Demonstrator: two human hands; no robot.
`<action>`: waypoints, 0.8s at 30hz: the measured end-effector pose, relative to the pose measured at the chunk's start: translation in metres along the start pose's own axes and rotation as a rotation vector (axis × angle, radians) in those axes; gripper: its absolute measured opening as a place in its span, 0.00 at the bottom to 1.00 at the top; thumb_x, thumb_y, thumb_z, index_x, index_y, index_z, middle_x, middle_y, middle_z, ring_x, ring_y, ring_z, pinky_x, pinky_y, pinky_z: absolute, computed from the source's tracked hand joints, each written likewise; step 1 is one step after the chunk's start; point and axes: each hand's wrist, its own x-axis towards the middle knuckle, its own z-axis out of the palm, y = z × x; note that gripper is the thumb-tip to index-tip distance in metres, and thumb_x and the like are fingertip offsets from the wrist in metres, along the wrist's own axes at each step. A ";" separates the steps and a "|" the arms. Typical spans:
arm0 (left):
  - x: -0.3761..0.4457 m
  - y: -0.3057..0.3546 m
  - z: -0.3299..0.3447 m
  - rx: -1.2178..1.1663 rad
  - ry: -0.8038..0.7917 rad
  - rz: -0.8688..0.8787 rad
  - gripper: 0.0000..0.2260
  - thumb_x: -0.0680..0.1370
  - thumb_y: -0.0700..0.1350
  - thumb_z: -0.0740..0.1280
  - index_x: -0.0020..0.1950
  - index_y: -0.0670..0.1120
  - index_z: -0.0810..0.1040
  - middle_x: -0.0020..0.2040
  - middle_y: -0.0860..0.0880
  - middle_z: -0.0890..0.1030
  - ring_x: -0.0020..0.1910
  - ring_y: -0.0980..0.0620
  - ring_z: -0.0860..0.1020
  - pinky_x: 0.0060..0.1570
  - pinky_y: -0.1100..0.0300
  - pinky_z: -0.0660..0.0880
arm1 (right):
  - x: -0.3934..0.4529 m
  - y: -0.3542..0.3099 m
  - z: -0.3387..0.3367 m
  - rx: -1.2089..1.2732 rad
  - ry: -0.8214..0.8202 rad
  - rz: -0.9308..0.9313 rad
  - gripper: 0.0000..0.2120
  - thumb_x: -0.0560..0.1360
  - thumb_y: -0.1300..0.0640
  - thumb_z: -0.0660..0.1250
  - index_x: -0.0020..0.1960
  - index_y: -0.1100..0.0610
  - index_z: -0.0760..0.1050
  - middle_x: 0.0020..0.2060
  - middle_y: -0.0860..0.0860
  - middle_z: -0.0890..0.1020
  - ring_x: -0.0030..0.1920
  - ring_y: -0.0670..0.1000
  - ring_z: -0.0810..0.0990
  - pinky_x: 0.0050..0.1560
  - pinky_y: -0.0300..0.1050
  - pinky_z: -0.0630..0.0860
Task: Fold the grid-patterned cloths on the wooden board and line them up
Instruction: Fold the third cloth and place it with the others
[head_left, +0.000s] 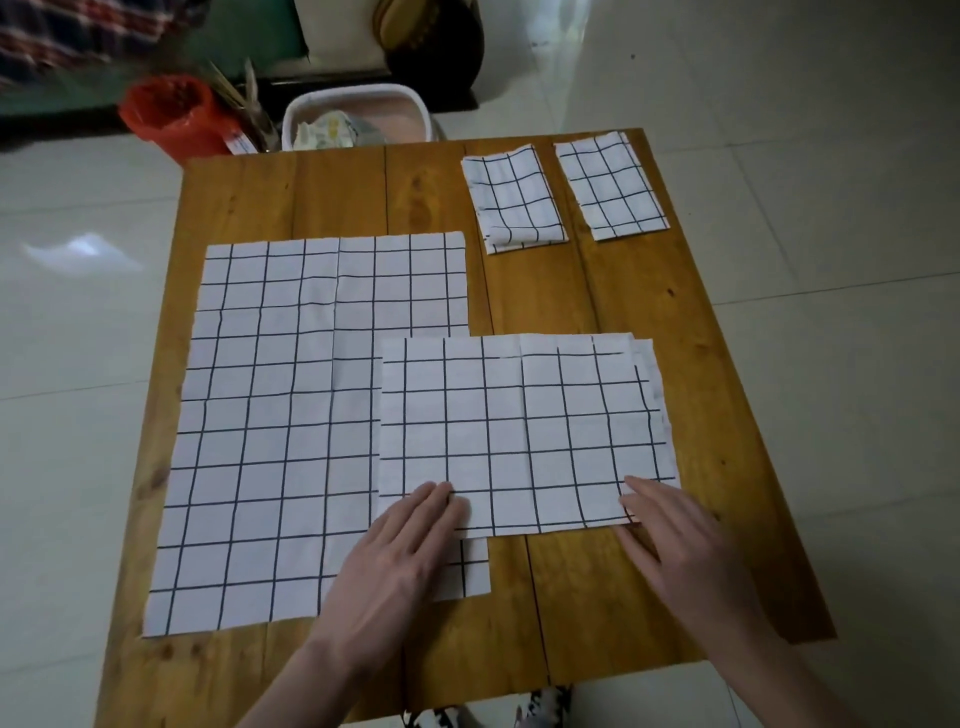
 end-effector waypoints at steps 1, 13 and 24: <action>-0.001 0.002 0.001 0.019 -0.010 0.011 0.32 0.83 0.48 0.66 0.85 0.49 0.58 0.83 0.46 0.62 0.83 0.48 0.57 0.80 0.54 0.50 | -0.001 0.000 0.001 -0.013 0.001 -0.006 0.20 0.75 0.57 0.78 0.65 0.59 0.81 0.65 0.56 0.82 0.64 0.56 0.82 0.63 0.54 0.81; -0.009 0.027 0.001 0.009 -0.123 -0.083 0.29 0.87 0.63 0.50 0.86 0.53 0.53 0.84 0.46 0.60 0.82 0.46 0.62 0.78 0.46 0.53 | -0.029 -0.018 0.011 -0.149 -0.177 0.227 0.31 0.85 0.39 0.49 0.82 0.55 0.61 0.82 0.54 0.62 0.82 0.55 0.58 0.79 0.57 0.55; -0.009 0.053 0.003 0.006 -0.101 -0.064 0.31 0.86 0.61 0.53 0.86 0.49 0.54 0.86 0.45 0.53 0.85 0.45 0.53 0.79 0.43 0.55 | -0.016 -0.090 0.021 -0.105 -0.270 -0.060 0.35 0.86 0.35 0.48 0.85 0.55 0.51 0.85 0.51 0.52 0.84 0.51 0.51 0.79 0.57 0.54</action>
